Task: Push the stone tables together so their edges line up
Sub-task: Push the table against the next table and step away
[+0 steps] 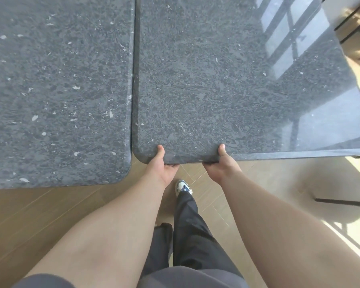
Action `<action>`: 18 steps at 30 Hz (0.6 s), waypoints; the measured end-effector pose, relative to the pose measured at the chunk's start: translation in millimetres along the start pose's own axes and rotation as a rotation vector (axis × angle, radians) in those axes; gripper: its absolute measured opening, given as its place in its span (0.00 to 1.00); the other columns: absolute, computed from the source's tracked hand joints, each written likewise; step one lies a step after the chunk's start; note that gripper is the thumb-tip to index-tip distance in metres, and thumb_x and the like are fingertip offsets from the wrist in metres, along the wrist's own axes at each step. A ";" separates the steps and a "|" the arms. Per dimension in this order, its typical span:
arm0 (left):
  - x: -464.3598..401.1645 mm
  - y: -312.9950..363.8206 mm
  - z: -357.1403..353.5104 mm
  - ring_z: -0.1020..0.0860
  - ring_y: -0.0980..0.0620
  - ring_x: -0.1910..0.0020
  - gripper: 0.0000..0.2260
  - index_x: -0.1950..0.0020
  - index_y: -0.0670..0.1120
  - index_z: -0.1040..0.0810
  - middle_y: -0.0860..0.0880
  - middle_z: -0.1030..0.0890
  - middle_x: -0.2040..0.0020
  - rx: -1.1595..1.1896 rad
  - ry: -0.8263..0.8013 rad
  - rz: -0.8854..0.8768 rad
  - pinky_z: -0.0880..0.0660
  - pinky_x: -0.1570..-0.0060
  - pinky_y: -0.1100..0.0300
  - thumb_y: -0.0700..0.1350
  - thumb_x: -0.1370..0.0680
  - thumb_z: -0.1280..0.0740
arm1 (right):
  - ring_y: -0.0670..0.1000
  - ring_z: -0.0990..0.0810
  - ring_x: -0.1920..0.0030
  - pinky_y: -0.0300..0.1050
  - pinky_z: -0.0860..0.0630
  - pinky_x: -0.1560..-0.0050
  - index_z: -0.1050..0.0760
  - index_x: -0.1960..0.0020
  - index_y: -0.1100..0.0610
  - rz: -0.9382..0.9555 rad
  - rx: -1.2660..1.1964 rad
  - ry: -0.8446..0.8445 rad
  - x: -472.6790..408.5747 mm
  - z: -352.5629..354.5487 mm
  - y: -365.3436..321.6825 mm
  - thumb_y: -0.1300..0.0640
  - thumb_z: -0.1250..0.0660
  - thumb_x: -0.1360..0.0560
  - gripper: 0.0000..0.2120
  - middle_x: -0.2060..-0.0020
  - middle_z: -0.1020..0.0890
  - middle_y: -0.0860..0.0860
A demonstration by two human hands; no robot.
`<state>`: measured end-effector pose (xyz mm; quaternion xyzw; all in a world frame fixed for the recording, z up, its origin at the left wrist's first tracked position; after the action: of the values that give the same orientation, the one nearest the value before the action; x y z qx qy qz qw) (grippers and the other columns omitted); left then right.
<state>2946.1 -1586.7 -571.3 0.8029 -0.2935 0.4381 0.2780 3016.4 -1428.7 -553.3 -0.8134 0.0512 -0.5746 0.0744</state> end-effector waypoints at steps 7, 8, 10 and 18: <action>3.4 -0.6 -0.7 0.19 0.38 0.45 0.18 0.34 0.39 0.28 0.39 0.19 0.41 -0.004 -0.026 0.016 0.20 0.49 0.38 0.49 0.19 0.31 | 0.59 0.15 0.49 0.58 0.18 0.56 0.24 0.40 0.62 0.036 0.034 0.001 -1.8 4.4 0.2 0.54 0.25 0.25 0.18 0.46 0.15 0.58; 4.4 -0.4 -1.0 0.19 0.38 0.46 0.18 0.34 0.39 0.28 0.39 0.19 0.43 -0.006 -0.028 0.014 0.20 0.54 0.39 0.49 0.18 0.31 | 0.59 0.16 0.48 0.58 0.18 0.51 0.24 0.40 0.61 0.043 0.036 -0.002 -3.1 5.0 0.5 0.54 0.25 0.24 0.18 0.45 0.15 0.58; 5.7 0.7 -1.3 0.19 0.38 0.47 0.19 0.33 0.40 0.28 0.39 0.19 0.43 -0.029 -0.033 0.008 0.21 0.57 0.40 0.50 0.18 0.32 | 0.59 0.16 0.48 0.59 0.19 0.44 0.24 0.40 0.62 0.055 0.063 -0.011 -4.6 5.8 0.1 0.54 0.26 0.23 0.17 0.46 0.16 0.58; 4.8 -0.7 -0.8 0.22 0.37 0.34 0.21 0.30 0.39 0.29 0.38 0.22 0.33 -0.029 -0.063 0.038 0.23 0.46 0.40 0.50 0.17 0.33 | 0.57 0.17 0.53 0.54 0.20 0.72 0.27 0.41 0.60 0.123 0.123 -0.050 -1.9 2.8 -0.4 0.53 0.31 0.20 0.13 0.47 0.18 0.55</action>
<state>2948.3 -1586.8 -567.0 0.8064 -0.3238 0.4135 0.2719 3018.4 -1427.8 -556.0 -0.8168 0.0638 -0.5505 0.1604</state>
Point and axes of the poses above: each hand's wrist, its own x-axis away from the middle knuckle, its own z-axis out of the back of the hand, y = z × x, the point moved 8 cm from there along -x, towards the middle knuckle
